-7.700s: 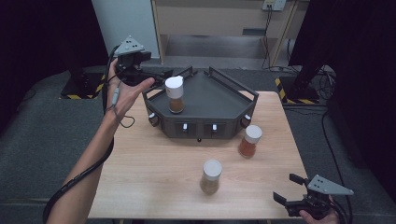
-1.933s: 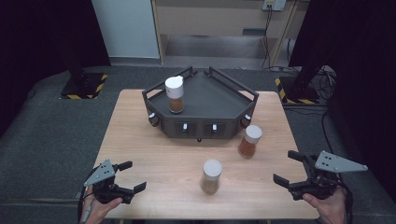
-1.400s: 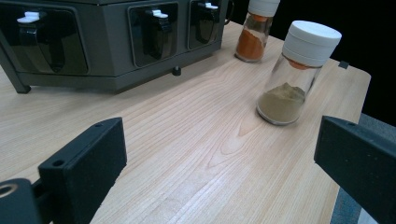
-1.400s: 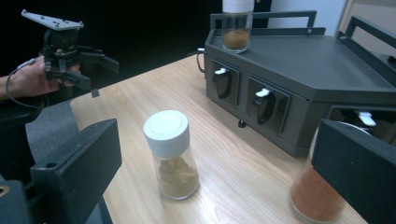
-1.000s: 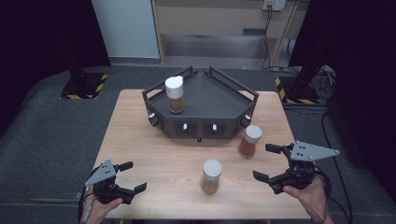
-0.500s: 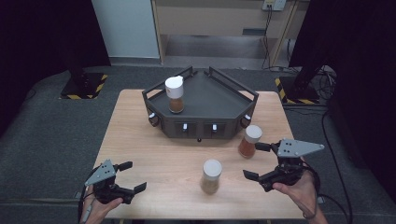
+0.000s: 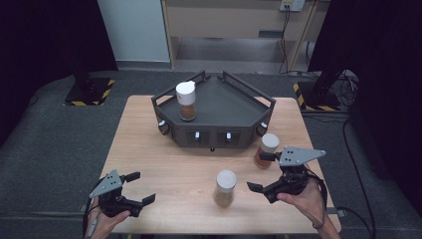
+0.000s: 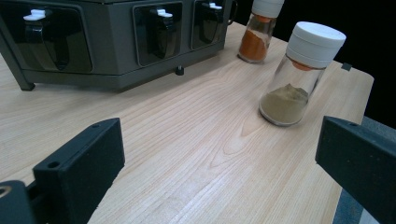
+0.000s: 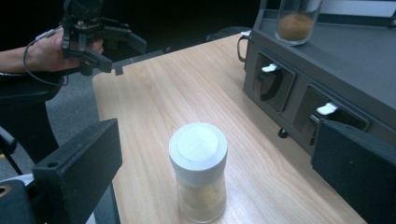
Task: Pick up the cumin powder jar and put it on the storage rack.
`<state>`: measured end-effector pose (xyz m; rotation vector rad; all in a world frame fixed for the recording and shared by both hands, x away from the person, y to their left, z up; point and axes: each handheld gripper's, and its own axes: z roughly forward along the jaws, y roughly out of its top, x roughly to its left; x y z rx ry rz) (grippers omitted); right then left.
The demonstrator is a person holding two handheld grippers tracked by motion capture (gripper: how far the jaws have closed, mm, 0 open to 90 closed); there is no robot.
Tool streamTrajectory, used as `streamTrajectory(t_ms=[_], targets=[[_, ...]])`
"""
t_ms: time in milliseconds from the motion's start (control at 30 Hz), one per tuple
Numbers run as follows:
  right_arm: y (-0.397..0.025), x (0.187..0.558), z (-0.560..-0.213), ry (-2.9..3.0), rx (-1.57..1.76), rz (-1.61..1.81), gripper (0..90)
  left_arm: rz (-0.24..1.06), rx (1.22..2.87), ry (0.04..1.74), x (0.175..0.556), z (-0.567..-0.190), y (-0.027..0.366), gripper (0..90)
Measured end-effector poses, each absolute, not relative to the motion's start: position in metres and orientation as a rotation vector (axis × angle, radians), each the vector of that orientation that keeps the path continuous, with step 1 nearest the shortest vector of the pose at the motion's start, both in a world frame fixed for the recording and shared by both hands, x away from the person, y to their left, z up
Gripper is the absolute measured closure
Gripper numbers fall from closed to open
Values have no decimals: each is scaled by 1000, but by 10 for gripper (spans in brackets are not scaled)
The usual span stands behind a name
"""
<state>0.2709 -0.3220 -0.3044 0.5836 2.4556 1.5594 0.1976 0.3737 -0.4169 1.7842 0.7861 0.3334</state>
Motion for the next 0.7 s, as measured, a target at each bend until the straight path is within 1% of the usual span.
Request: streamTrajectory(t_ms=[700], targets=[[-289,289,-318,2550,509,1492,47,331,1787,783,198,-417,374,0]])
